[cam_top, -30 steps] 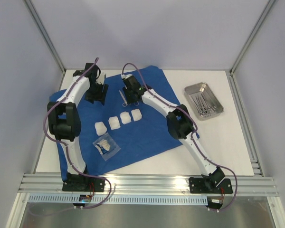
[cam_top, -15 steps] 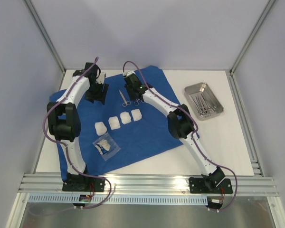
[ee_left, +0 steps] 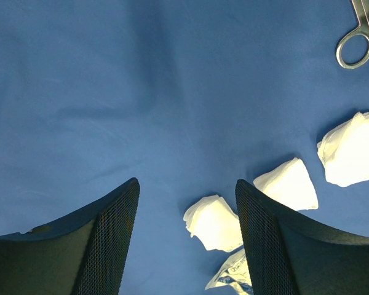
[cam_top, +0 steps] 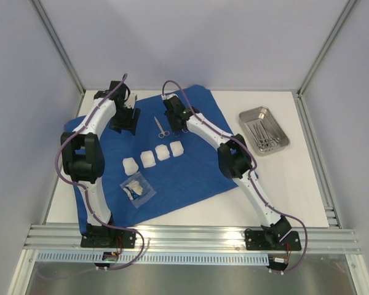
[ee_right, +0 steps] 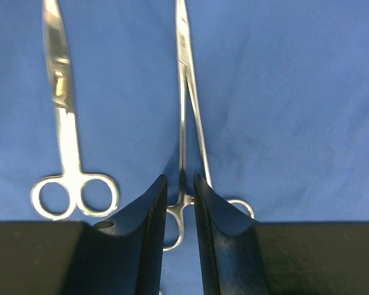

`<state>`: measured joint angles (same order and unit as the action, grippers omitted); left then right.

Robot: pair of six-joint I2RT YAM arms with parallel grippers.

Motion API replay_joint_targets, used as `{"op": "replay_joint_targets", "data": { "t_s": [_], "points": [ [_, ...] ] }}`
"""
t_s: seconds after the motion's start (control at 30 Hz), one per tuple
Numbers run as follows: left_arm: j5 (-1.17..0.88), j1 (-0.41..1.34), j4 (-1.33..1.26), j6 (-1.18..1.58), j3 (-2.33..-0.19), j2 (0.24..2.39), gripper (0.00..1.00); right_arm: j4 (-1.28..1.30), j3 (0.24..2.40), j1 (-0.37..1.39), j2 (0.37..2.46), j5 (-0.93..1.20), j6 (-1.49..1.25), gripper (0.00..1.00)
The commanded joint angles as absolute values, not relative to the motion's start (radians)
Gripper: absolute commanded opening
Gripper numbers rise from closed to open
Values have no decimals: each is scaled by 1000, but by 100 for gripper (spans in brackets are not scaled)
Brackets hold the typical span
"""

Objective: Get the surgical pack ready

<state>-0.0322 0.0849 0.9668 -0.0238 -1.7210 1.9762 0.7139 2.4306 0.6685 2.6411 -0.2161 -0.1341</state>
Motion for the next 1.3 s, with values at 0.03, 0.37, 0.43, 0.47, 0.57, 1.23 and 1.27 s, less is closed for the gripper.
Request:
{"op": "replay_joint_targets", "data": {
  "t_s": [0.03, 0.37, 0.43, 0.47, 0.57, 1.23, 1.27],
  "points": [
    [-37, 81, 956, -8, -1724, 1934, 73, 785, 2467, 660, 2684, -179, -144, 25],
    [-41, 81, 954, -6, -1720, 1936, 73, 838, 2485, 658, 2685, -183, -114, 0],
    [-41, 81, 956, -6, -1721, 1934, 73, 813, 2482, 658, 2649, -172, -112, 1],
    [-41, 81, 956, -8, -1721, 1931, 73, 798, 2467, 657, 2632, -170, -110, 1],
    [-38, 81, 956, -9, -1721, 1922, 73, 701, 2416, 657, 2541, -153, -117, 0],
    [-52, 80, 962, -63, -1674, 1806, 74, 384, 1750, 422, 1898, -17, -16, 1],
    [-52, 80, 960, -66, -1671, 1802, 74, 383, 1705, 395, 1860, 21, -6, 0]
  ]
}}
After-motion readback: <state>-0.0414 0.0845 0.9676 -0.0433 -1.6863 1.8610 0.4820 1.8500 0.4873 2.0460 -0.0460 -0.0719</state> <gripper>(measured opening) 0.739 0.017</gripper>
